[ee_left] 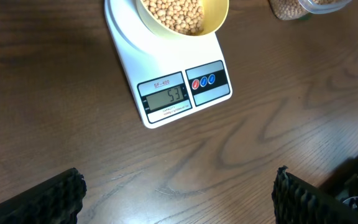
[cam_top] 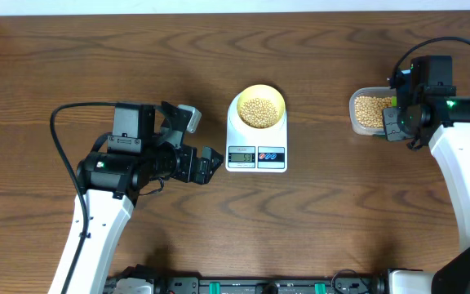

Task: Scoop item into bowl and weigh 50g on scale
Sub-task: 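Dip the green scoop into the soybeans and lift it out, right gripper, then carry the filled scoop left over the yellow bowl with the right gripper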

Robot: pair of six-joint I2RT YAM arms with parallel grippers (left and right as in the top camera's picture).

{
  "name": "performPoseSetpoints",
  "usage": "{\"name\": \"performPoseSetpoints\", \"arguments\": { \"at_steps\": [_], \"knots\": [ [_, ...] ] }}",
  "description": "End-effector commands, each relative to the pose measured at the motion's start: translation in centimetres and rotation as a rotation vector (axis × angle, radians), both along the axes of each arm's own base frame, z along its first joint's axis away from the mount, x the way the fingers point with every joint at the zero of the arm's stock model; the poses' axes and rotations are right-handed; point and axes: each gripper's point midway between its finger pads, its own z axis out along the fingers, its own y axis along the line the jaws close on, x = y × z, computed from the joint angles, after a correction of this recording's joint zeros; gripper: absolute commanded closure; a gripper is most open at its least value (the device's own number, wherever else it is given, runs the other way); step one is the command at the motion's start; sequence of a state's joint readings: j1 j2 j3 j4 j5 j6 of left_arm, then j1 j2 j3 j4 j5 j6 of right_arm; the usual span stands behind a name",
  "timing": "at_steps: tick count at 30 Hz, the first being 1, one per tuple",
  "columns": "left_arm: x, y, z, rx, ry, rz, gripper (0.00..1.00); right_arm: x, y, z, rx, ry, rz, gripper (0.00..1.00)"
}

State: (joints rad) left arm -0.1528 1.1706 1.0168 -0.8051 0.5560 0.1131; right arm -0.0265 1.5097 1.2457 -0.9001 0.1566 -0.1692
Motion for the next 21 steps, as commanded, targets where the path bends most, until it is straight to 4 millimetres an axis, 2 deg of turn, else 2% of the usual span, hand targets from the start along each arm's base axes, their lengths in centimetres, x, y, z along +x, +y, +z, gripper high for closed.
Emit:
{"name": "performPoseSetpoints", "arguments": {
  "at_steps": [1,5,7,9,12,14,17,21],
  "knots": [
    [-0.1,-0.3,0.2,-0.008,-0.007,-0.023,0.02,0.0,-0.2,0.8,-0.032,-0.02,0.007,0.99],
    [-0.1,-0.3,0.2,-0.008,-0.007,-0.023,0.02,0.2,0.5,0.8,0.022,-0.032,-0.009,0.99],
    [-0.1,-0.3,0.2,-0.008,-0.007,-0.023,0.02,1.0,2.4,1.0,0.146,-0.07,-0.012,0.99],
    [-0.1,-0.3,0.2,-0.008,-0.007,-0.023,0.02,2.1,5.2,1.7,0.306,-0.12,0.032,0.99],
    [-0.1,-0.3,0.2,-0.008,-0.007,-0.023,0.02,3.9,9.6,4.2,0.558,-0.216,0.147,0.99],
    [-0.1,-0.3,0.2,-0.008,-0.007,-0.023,0.02,4.7,11.6,6.1,0.679,-0.274,0.205,0.99],
    [-0.1,-0.3,0.2,-0.008,-0.007,-0.023,0.02,5.3,13.5,8.1,0.78,-0.325,0.255,0.99],
    [-0.1,-0.3,0.2,-0.008,-0.007,-0.023,0.02,5.0,15.8,8.1,0.781,-0.317,0.321,0.99]
  ]
}}
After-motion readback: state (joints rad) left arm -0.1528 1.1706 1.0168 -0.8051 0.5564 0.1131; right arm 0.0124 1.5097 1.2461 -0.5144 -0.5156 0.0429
